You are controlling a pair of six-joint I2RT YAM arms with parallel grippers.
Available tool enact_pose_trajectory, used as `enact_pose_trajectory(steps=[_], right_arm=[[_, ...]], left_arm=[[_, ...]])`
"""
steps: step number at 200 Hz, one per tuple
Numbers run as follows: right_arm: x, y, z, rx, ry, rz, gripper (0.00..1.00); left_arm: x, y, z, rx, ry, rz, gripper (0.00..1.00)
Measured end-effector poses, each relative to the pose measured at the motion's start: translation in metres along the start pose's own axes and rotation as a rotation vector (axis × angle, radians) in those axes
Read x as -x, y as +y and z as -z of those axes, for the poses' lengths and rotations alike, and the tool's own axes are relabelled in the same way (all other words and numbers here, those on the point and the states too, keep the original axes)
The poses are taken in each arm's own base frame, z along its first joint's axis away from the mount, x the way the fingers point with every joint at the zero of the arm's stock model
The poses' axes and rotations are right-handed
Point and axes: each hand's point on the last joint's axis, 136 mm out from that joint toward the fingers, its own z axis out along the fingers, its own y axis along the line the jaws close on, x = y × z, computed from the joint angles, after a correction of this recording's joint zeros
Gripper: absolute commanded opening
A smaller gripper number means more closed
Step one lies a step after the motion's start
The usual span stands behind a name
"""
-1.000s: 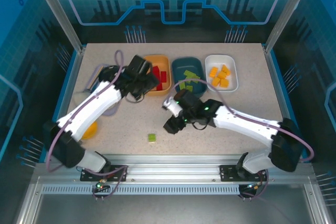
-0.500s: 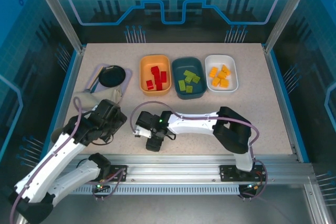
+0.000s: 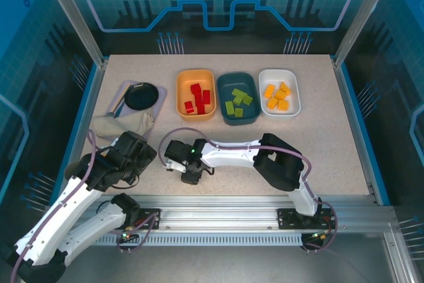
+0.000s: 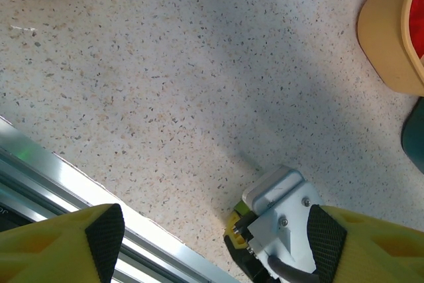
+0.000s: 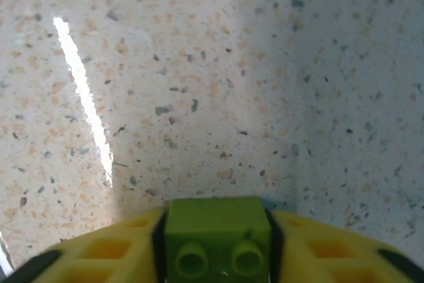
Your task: Sort the legos into containers by color
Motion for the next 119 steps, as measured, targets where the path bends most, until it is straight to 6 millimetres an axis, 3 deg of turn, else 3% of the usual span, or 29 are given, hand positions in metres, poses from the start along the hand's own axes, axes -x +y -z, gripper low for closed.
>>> enact_pose_trajectory(steps=[18, 50, 70, 90, 119], right_arm=[[0.0, -0.002, 0.001, -0.001, 0.0, -0.017, 0.27], [-0.001, -0.012, 0.005, -0.007, -0.004, -0.062, 0.23], [0.001, -0.033, 0.024, -0.019, -0.042, -0.139, 0.23], [0.003, -0.075, 0.061, -0.048, -0.132, -0.274, 0.23], [-0.015, -0.163, 0.114, -0.111, -0.277, -0.563, 0.23]], left_arm=[[0.0, -0.001, 0.0, -0.002, 0.001, -0.001, 0.77], [-0.002, -0.006, -0.001, -0.018, 0.016, -0.008, 0.77], [-0.006, -0.016, -0.007, -0.033, 0.038, -0.03, 0.76], [-0.011, -0.03, -0.015, -0.049, 0.068, -0.059, 0.76], [-0.019, -0.056, -0.032, -0.071, 0.112, -0.121, 0.77]])
